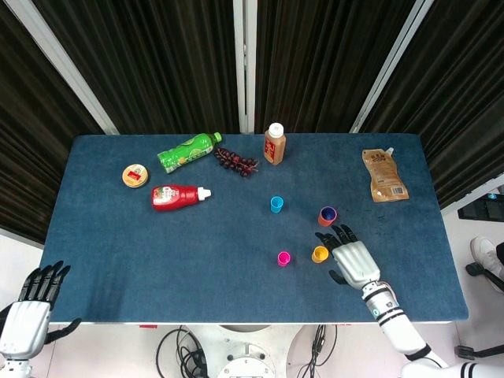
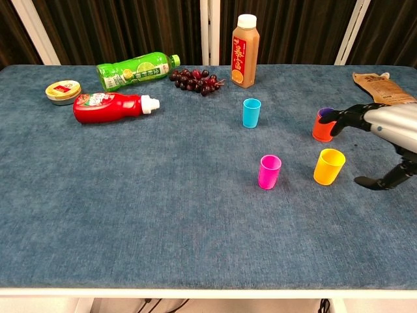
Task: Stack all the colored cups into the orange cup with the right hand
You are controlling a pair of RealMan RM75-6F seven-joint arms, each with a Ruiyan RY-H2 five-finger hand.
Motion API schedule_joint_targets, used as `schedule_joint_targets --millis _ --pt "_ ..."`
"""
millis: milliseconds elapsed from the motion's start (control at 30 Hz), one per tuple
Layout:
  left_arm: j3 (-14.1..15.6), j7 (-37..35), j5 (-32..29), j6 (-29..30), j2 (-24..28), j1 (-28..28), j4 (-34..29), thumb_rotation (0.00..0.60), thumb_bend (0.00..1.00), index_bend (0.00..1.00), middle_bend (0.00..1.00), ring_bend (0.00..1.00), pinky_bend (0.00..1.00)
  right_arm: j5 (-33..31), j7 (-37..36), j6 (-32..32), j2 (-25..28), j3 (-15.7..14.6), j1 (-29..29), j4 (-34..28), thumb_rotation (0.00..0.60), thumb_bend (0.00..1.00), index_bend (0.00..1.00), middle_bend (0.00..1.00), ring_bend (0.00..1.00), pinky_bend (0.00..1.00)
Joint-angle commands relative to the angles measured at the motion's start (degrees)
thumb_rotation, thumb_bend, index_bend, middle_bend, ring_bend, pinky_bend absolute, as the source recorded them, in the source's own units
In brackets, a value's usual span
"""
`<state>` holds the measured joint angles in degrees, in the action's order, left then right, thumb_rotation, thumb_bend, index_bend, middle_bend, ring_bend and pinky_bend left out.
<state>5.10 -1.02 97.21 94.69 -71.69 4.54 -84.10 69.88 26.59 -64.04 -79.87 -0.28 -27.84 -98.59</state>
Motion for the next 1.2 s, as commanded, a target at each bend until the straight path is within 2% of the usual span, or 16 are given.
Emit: schedule_joint_targets --millis 33,233,567,933,1200 --pt "0.0 0.0 0.1 0.1 0.1 0.0 -0.1 0.6 0.06 0.01 0.0 0.0 0.0 -1.3 1.2 0.3 -1.8 1.1 -0.4 1.2 0.6 0.25 0.13 0.21 0.0 0.0" --pt "-0.1 -0.2 0.0 0.2 0.4 0.0 -0.3 0.6 0.06 0.01 0.0 0.0 0.0 -2.6 4.2 -0.8 -4.5 1.9 -0.4 2.6 0.6 0.27 0.25 0.26 0.0 0.0" --pt "-0.1 -0.1 0.2 0.4 0.6 0.0 -0.6 0.6 0.06 0.01 0.0 0.0 0.0 -3.3 5.9 -1.0 -6.4 2.3 -0.4 3.8 0.6 0.28 0.28 0.29 0.0 0.0" --pt "0.0 -0.2 0.2 1.2 0.7 0.6 -0.6 0.6 0.06 0.01 0.0 0.0 0.0 -3.1 7.9 -2.0 -8.4 2.6 -0.3 5.6 0.6 0.3 0.37 0.4 0.08 0.0" --pt "0.0 -0.3 0.3 1.2 0.7 0.6 -0.5 0.6 0.06 0.01 0.0 0.0 0.0 -0.5 6.0 -5.2 -8.4 3.9 0.6 6.0 0.6 0.33 0.49 0.47 0.13 0.0"
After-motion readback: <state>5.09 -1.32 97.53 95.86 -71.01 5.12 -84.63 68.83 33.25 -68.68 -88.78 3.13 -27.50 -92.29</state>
